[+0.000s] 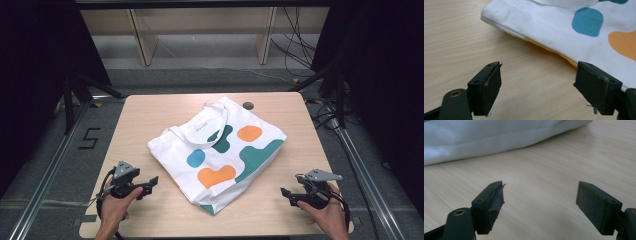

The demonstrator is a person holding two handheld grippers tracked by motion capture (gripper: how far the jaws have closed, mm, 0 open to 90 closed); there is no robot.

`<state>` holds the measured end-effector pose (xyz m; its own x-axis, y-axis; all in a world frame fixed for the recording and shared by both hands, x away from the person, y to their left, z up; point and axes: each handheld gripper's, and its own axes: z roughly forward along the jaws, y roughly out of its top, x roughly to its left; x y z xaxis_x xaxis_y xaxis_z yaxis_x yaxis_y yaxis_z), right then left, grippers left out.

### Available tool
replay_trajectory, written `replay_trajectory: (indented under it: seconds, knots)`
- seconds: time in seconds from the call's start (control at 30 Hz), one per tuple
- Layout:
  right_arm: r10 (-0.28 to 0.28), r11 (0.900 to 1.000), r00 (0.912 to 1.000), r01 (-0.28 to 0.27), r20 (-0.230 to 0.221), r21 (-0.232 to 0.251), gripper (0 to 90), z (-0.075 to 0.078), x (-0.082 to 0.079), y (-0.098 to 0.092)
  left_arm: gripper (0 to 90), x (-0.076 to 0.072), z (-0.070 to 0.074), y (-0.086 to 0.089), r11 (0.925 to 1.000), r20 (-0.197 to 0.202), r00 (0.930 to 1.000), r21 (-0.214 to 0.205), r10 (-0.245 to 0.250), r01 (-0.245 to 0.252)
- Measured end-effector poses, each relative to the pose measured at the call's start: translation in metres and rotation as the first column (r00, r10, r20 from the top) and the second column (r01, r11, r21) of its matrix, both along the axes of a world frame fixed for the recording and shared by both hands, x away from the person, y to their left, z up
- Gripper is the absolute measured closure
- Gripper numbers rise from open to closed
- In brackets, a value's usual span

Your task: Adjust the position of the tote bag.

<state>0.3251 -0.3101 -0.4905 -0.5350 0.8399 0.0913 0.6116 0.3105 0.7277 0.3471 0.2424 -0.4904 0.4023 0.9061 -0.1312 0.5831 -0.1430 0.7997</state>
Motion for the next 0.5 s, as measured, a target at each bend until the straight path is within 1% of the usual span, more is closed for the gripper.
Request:
replay_trajectory:
  seconds: [0.03,0.07,0.13,0.17,0.2,0.23,0.27,0.3,0.33,0.37,0.4,0.43,0.47,0.5]
  knots:
    - [0.01,0.9999,0.9999,-0.01,-0.006,-0.007,23.2,0.0,0.0,-0.001,20.2,0.006,0.001,0.002,0.9999,0.007,1.0,-0.011,0.003,-0.003]
    - [-0.016,0.9999,0.9998,0.016,-0.007,-0.004,23.4,0.001,-0.001,0.002,20.3,0.009,0.003,0.002,1.0,0.007,1.0,-0.007,0.003,-0.003]
    - [-0.015,0.9999,0.9998,0.015,-0.012,-0.001,23.5,0.001,-0.001,0.002,19.9,0.019,0.005,0.003,0.9998,0.004,1.0,-0.021,-0.005,0.005]
    - [0.006,0.9999,1.0,-0.006,0.006,-0.015,23.5,0.0,0.001,0.0,19.9,0.024,0.007,0.004,0.9999,0.011,0.9999,-0.009,-0.011,0.011]
    - [0.001,0.9999,1.0,-0.001,0.001,-0.016,23.6,0.0,0.0,0.001,20.2,0.031,0.008,0.005,0.9997,0.013,0.9998,-0.017,-0.016,0.016]
    - [0.012,0.9997,0.9999,-0.012,-0.01,-0.02,23.7,-0.001,0.001,0.002,19.9,0.041,0.009,0.007,0.9989,0.005,0.9989,-0.007,-0.046,0.046]
    - [0.012,0.9997,0.9999,-0.012,-0.01,-0.02,23.7,-0.001,0.001,0.002,19.9,0.046,0.011,0.009,0.9975,-0.019,0.9975,0.019,-0.068,0.068]
    - [0.024,0.9994,0.9996,-0.024,-0.015,-0.024,23.9,-0.001,0.001,0.002,20.0,0.054,0.01,0.007,0.9989,-0.004,0.9989,0.005,-0.047,0.047]
    - [0.019,0.9995,0.9997,-0.019,-0.015,-0.026,23.9,-0.001,0.001,0.003,22.9,0.06,0.011,0.008,0.999,0.0,0.9991,0.013,-0.042,0.042]
    - [0.005,0.9997,0.9996,-0.006,-0.027,-0.022,23.9,0.0,-0.001,0.004,22.9,0.067,0.011,0.008,0.9986,0.004,0.9987,0.013,-0.051,0.051]
    - [0.033,0.9988,0.9994,-0.033,-0.011,-0.037,24.0,0.0,0.001,0.002,23.0,0.073,0.011,0.007,0.9986,0.002,0.9987,-0.012,-0.052,0.052]
    - [0.018,0.9992,0.9998,-0.018,0.005,-0.036,24.0,-0.001,0.0,0.002,23.3,0.078,0.011,0.008,0.9982,-0.004,0.9982,0.011,-0.059,0.059]
    - [0.016,0.9991,0.9998,-0.016,0.006,-0.039,24.0,-0.001,0.0,0.001,23.2,0.086,0.01,0.008,0.9985,0.004,0.999,0.032,-0.046,0.045]
    - [0.016,0.9991,0.9998,-0.016,0.006,-0.039,24.0,-0.001,0.0,0.001,22.9,0.086,0.01,0.008,0.9985,0.004,0.999,0.032,-0.046,0.045]
